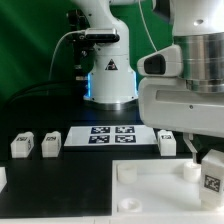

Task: Assemble one leg

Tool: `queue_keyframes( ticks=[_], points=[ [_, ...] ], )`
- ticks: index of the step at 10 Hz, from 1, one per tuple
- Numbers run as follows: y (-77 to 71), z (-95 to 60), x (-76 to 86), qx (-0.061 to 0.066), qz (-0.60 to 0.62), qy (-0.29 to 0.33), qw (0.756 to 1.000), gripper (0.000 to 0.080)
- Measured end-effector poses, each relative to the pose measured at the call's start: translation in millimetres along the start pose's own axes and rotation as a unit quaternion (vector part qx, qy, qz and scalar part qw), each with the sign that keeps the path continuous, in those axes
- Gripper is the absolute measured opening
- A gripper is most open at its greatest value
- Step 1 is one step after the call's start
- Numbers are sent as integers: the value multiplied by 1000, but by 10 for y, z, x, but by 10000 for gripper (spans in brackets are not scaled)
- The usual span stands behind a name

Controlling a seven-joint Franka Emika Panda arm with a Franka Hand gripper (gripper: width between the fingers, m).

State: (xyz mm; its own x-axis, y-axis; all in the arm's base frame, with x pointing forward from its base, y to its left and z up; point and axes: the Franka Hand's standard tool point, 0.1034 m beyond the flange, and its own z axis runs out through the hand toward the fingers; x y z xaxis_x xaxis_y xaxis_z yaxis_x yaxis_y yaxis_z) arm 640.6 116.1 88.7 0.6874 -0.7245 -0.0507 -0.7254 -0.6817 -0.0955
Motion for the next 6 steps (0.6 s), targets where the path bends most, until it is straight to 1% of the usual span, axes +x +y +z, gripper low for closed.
queue_keyframes(
  ticks=[1, 2, 3, 4, 5, 6],
  points=[
    [28, 5, 28, 9, 82, -2, 997, 300],
    [33, 6, 26, 12, 127, -4, 992, 300],
    [38, 6, 19, 14, 220, -9, 975, 300],
    [44, 6, 2, 20, 295, -13, 955, 300],
    [42, 6, -12, 24, 339, -16, 940, 300],
    [28, 7, -36, 28, 420, -22, 907, 300]
  ],
)
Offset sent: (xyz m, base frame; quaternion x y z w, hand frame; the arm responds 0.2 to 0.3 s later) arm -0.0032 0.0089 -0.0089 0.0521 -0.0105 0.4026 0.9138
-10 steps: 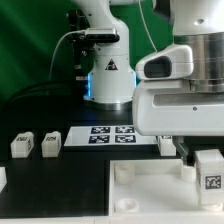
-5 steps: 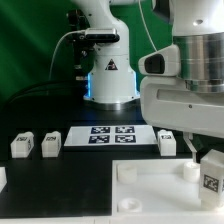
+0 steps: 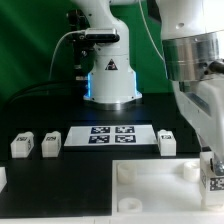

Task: Assemble one leg

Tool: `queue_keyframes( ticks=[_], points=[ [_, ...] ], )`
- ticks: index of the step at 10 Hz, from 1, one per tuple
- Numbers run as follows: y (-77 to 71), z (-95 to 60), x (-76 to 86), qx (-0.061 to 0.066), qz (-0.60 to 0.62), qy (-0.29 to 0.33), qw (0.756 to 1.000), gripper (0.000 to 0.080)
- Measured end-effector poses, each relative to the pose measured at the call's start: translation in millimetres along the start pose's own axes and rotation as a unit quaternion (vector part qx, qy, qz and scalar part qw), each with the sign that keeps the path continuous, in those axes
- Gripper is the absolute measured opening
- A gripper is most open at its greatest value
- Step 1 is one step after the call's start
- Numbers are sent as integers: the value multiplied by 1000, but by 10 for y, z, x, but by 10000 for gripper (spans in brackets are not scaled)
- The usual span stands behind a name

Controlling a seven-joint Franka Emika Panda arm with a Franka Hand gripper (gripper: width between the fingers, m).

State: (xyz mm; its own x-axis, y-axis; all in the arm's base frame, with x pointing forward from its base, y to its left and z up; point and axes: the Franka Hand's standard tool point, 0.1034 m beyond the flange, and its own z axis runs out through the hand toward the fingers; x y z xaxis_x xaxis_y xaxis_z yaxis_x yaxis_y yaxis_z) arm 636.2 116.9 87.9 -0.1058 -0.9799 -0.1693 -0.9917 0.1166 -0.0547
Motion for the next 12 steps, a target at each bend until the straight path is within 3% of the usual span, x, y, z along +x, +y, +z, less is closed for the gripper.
queue_keyframes(
  ticks=[3, 4, 5, 6, 10, 11, 12],
  points=[
    [6, 8, -2, -1, -18, -2, 1000, 309],
    [9, 10, -6, -1, -29, -1, 1000, 482],
    [19, 18, -5, -3, -132, 5, 991, 612],
    [27, 27, -12, -6, -226, 10, 974, 612],
    [31, 28, -16, -12, -408, 17, 913, 647],
    [23, 29, 10, -15, -475, 21, 879, 649],
    [-2, 34, 54, -15, -556, 29, 830, 649]
  ],
)
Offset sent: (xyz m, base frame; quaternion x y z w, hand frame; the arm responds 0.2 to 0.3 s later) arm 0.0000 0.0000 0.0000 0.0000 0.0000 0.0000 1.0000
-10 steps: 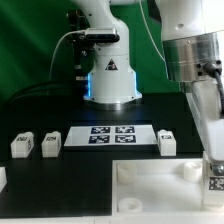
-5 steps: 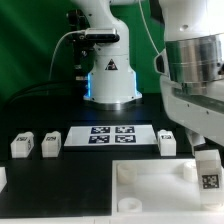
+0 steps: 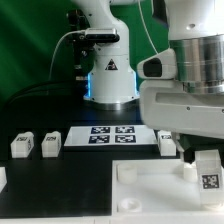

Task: Assemble one leg

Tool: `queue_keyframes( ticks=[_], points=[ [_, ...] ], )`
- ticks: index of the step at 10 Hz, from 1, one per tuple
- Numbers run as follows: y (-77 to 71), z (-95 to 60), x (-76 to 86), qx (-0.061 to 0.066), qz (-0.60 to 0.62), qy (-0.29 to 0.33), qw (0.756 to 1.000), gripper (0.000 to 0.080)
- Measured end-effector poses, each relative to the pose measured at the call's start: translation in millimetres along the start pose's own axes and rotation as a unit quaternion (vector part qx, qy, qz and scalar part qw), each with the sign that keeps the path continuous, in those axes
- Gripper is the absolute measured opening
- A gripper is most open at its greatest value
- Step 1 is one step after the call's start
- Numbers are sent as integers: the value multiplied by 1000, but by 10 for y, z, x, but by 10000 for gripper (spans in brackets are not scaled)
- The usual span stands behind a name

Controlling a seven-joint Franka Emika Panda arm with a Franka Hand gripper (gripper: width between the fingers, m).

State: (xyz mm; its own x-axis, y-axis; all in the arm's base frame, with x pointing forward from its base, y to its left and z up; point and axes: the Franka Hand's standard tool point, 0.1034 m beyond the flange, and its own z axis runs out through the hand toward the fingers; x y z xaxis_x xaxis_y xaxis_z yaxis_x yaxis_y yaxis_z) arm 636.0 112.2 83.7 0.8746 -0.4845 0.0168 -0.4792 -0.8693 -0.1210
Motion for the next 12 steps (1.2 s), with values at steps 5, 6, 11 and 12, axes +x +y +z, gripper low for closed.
queue_keyframes(
  ticks=[5, 6, 11, 12],
  points=[
    [-17, 14, 24, 1, -81, 10, 997, 410],
    [-19, 17, 18, 4, -14, 9, 1000, 410],
    [77, 30, 43, 5, 282, -2, 960, 294],
    [95, 32, 27, 9, 384, -11, 923, 294]
  ],
)
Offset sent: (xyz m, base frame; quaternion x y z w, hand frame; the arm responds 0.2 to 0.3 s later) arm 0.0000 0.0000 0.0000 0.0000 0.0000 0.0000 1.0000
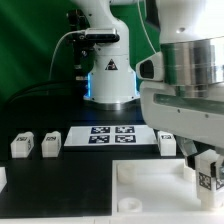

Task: Assemble one leg

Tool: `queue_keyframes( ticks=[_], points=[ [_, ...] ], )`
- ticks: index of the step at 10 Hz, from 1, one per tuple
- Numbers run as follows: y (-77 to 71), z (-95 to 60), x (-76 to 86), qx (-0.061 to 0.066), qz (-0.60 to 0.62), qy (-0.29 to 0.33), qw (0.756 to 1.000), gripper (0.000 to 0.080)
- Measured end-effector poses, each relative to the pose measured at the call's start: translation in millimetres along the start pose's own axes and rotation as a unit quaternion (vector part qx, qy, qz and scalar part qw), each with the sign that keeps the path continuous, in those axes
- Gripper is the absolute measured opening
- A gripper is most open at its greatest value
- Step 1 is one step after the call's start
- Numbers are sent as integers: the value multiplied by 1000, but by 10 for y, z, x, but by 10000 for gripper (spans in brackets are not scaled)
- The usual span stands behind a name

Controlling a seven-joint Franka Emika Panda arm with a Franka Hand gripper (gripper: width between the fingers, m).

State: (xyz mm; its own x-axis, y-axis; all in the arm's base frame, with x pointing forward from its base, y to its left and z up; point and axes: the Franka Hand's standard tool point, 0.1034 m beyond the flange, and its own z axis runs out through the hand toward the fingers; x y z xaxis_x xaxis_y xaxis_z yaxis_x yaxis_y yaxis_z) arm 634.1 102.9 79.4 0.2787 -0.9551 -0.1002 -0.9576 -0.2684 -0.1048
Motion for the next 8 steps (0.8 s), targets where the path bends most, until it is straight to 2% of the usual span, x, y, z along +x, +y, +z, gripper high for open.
queue_keyframes(
  ticks=[1, 3, 5, 6, 7, 8],
  points=[
    [31, 5, -15, 8, 116, -12, 993, 294],
    [87, 15, -54, 39, 281, -33, 958, 294],
    [85, 21, -58, 37, 273, -32, 961, 294],
    [88, 25, -58, 37, 271, -32, 961, 500],
    [89, 29, -57, 38, 244, -31, 968, 605],
    [90, 34, -64, 37, 237, -30, 970, 605]
  ],
)
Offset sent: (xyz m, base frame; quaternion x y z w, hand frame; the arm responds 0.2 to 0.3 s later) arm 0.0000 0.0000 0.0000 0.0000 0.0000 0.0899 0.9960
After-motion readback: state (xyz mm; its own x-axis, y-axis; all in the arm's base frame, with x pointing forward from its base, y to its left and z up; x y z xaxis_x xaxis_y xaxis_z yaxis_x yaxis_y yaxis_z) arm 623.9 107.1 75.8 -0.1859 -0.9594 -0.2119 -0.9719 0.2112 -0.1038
